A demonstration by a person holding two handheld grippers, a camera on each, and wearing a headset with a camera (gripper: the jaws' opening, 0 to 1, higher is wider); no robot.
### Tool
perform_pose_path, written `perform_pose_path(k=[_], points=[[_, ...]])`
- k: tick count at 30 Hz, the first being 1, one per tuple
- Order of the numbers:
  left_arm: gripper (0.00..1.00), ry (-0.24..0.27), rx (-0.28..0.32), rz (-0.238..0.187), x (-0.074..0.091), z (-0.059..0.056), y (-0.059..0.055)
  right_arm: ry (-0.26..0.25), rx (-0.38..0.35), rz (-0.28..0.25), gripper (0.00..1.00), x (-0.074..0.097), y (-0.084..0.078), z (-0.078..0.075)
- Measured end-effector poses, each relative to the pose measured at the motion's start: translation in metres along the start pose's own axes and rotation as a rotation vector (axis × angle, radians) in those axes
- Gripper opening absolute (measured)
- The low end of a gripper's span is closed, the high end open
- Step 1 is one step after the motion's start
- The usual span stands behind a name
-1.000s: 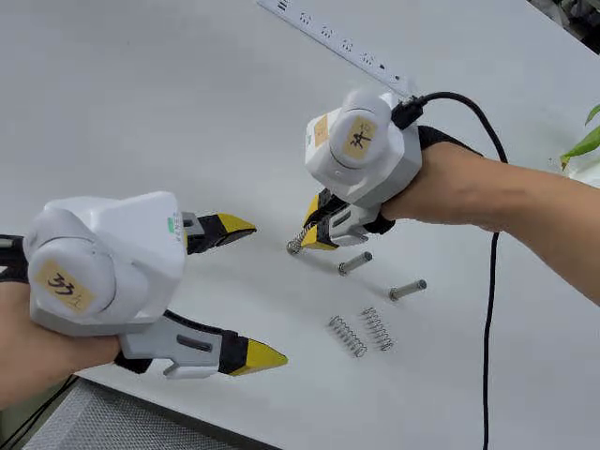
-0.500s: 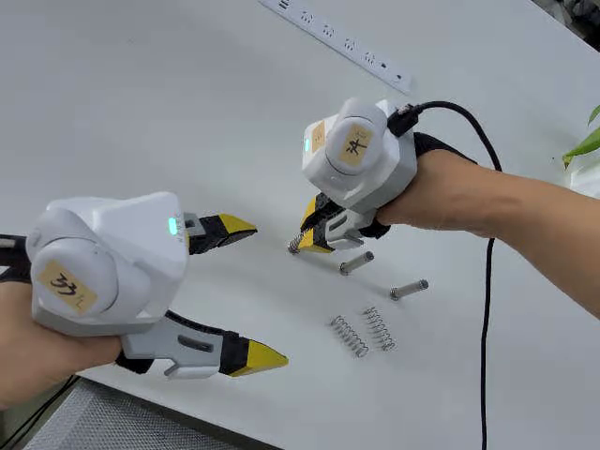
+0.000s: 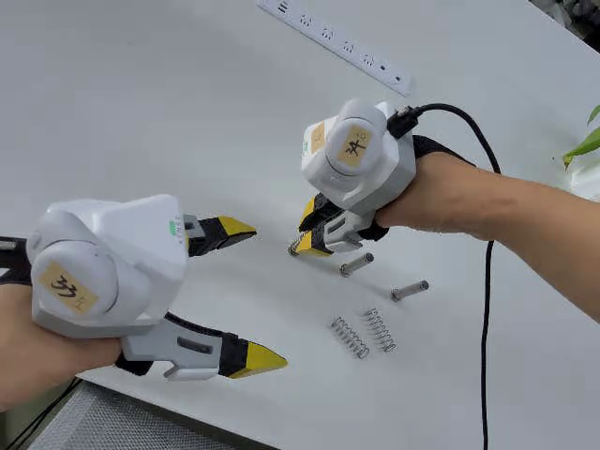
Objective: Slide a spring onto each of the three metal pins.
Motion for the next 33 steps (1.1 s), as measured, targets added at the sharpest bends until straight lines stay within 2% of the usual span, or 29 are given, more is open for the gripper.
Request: perform_pose_path(k=[9,12,17,27,33], points=[[0.77,-0.007,-0.014,0.016,0.002,0.0,0.006,-0.014,-0.029,-0.048,0.19,0.01,-0.006,0.002],[0.77,-0.009,-0.021,0.025,0.003,-0.001,0.009,-0.018,-0.042,-0.071,0.21,0.011,-0.009,0.001],[0.77,-0.011,-0.033,0.036,0.006,0.0,0.013,-0.039,-0.064,-0.121,0.25,0.023,-0.015,0.003],[0.78,-0.019,-0.069,0.066,0.009,0.001,0.022,-0.096,-0.107,-0.266,0.34,0.059,-0.031,0.018],[0.8,-0.022,-0.1,0.089,0.012,0.004,0.029,-0.125,-0.163,-0.396,0.42,0.083,-0.051,0.032]])
Point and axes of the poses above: the centre of the closed fingertips' face, and the gripper's own axes: x roughly backward along the fingers, z roughly to its left, y roughly out of its top, the point moved 10 cm from there along x, roughly backward along the fingers, and after that the axes turned 14 degrees about -x, right-handed, at the moved point
